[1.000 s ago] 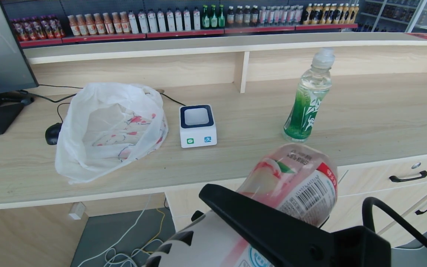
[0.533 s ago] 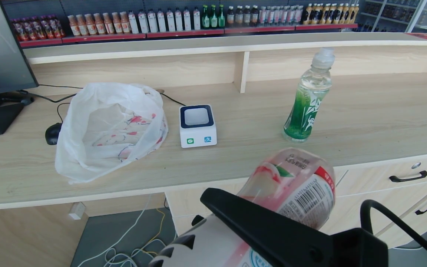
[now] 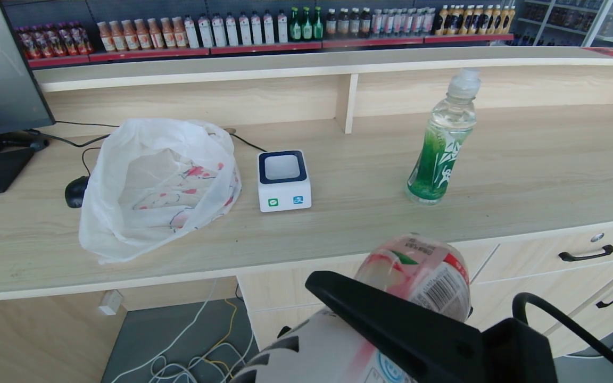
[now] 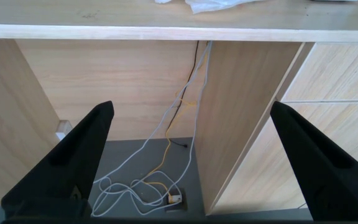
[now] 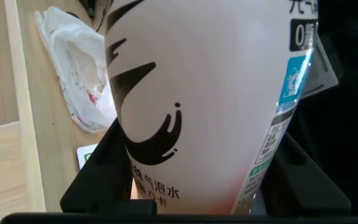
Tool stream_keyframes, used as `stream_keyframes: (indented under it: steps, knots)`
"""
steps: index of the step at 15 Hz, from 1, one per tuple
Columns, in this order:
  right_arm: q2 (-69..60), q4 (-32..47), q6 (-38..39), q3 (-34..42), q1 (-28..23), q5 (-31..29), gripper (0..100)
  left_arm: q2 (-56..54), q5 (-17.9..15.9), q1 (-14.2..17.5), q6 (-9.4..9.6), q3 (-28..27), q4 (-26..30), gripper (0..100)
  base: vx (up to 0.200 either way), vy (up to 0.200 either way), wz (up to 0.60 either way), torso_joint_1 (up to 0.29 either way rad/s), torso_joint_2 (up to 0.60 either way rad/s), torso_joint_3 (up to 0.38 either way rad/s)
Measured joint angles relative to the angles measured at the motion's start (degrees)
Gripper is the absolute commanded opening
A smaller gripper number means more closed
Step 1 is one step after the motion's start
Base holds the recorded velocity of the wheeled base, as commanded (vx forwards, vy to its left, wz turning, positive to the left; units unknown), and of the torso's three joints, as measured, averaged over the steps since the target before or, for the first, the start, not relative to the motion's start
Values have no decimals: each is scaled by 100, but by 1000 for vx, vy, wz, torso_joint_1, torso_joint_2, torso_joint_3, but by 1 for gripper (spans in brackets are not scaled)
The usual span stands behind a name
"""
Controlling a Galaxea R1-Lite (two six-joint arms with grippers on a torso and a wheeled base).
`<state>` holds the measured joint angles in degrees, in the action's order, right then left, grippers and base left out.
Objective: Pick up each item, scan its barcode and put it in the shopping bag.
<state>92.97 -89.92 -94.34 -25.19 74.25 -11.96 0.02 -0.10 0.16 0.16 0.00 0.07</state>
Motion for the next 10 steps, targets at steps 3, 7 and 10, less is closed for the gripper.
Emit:
stream_keyframes:
  steps: [3,7,10]
  knots:
    - [-30,-2,1154,72,-6,-5,0,0,0,0,2,0,0,100,0,0,0,0,0,0]
    - [-52,-2,2912,276,-20,-24,0,0,0,0,2,0,-2,100,0,0,0,0,0,0]
    - [-55,0,4220,551,-28,-369,0,0,0,0,2,0,-2,100,0,0,0,0,0,0]
